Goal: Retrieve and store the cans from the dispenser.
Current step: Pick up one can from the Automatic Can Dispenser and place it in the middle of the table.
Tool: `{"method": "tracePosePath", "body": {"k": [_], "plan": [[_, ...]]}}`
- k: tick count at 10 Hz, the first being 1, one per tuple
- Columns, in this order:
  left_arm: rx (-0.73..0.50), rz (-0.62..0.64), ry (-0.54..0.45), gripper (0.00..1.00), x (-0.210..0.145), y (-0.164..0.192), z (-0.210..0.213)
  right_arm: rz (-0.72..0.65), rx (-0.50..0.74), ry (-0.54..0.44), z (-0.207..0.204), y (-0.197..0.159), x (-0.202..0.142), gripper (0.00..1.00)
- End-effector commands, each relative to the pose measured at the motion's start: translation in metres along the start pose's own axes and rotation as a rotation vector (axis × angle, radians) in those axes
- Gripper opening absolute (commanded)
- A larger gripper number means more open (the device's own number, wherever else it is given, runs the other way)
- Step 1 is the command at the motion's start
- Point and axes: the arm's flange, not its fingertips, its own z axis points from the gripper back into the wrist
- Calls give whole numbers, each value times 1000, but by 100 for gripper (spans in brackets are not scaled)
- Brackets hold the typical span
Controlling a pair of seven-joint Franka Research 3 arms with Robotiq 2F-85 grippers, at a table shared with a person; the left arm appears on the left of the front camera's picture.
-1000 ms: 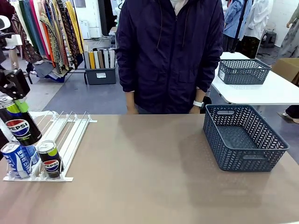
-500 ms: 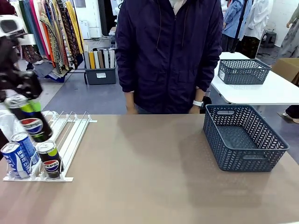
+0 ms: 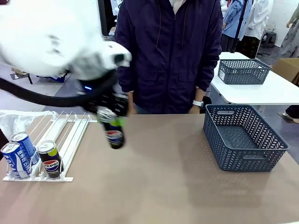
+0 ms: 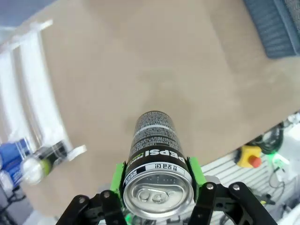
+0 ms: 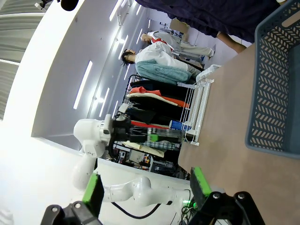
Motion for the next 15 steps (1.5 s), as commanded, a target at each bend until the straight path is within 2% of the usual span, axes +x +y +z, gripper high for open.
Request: {"method": "tracePosePath", "body": {"k": [1,2,3,5,6,8,13,14,15], "plan": [[19,-65,35,0,54,-40,-35,5,5,5,2,2,-1,100],[-2,-74,49,0,69,-64,-67,5,5,5,2,2,-1,100],[37,-55,64,0,78,-74,-94,5,5,5,2,2,-1,100],[123,-61,121,0,79,-83,-131,5,5,5,2,2,-1,100],[114,-67,149,0,78,-82,-144,5,5,5,2,2,-1,100],[95,-74,102,0,80,-75,-153,5,5,5,2,2,-1,100],[66,-76,145,0,80,-69,-165,5,5,5,2,2,-1,100],[54,-79,142,55,80,-69,-165,5,5,5,2,2,-1,100],[54,-81,143,100,81,-68,-164,5,5,5,2,2,-1,100]]}}
